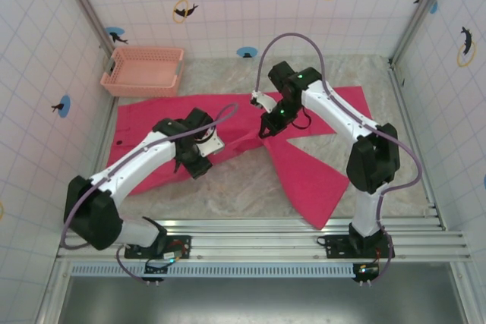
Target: Roll up the long pants
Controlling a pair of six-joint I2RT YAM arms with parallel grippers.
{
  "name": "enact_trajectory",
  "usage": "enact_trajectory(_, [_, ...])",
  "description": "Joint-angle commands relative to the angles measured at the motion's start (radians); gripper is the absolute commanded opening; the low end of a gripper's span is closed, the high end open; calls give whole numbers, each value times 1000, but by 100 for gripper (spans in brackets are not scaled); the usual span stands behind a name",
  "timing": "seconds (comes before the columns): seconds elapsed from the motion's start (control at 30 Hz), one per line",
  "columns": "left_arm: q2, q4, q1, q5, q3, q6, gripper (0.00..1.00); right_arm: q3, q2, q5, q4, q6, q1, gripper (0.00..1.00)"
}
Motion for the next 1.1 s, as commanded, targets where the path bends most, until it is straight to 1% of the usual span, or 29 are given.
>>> enact_trajectory(0.0, [65, -22, -5, -115, 1, -55, 45, 24, -21, -29, 7, 4, -32, 0])
enact_trajectory(0.03, [79, -22, -4, -138, 1, -64, 35, 19, -24, -31, 5, 2, -40, 0])
enact_trajectory(0.1, [108, -32, 5, -188, 13, -82, 4, 7, -33, -33, 1, -5, -54, 0])
enact_trajectory(0.13, [115, -36, 8, -200, 20, -82, 0, -1, -34, -34, -2, -10, -63, 0])
enact_trajectory(0.27, [120, -71, 24, -287, 97, -41, 0, -18, -42, -20, -36, -41, -94, 0])
enact_trajectory(0.4, [175, -127, 86, -367, 276, 33, 0, -13, -31, -14, -41, -48, -131, 0])
enact_trajectory(0.5, [256, -148, 145, -380, 436, 108, 0, 39, 18, -14, -46, -43, -150, 0])
enact_trajectory(0.6, [351, -148, 176, -386, 548, 183, 0, 113, 87, -6, -50, -40, -160, 0])
enact_trajectory(0.7, [445, -131, 216, -384, 641, 211, 0, 209, 174, -1, -56, -28, -176, 0])
enact_trajectory(0.8, [539, -114, 253, -375, 723, 236, 0, 347, 276, -5, -73, -10, -200, 0])
enact_trajectory(0.87, [608, -111, 278, -354, 789, 244, 0, 467, 365, -2, -102, 0, -215, 0])
enact_trajectory(1.0, [756, -107, 317, -376, 933, 243, 0, 702, 550, 0, -166, 25, -245, 0])
enact_trajectory(1.03, [797, -113, 326, -377, 980, 238, 1, 736, 583, -6, -162, 39, -254, 1])
enact_trajectory(1.07, [829, -118, 330, -353, 1020, 232, 4, 762, 614, -15, -146, 57, -263, 2])
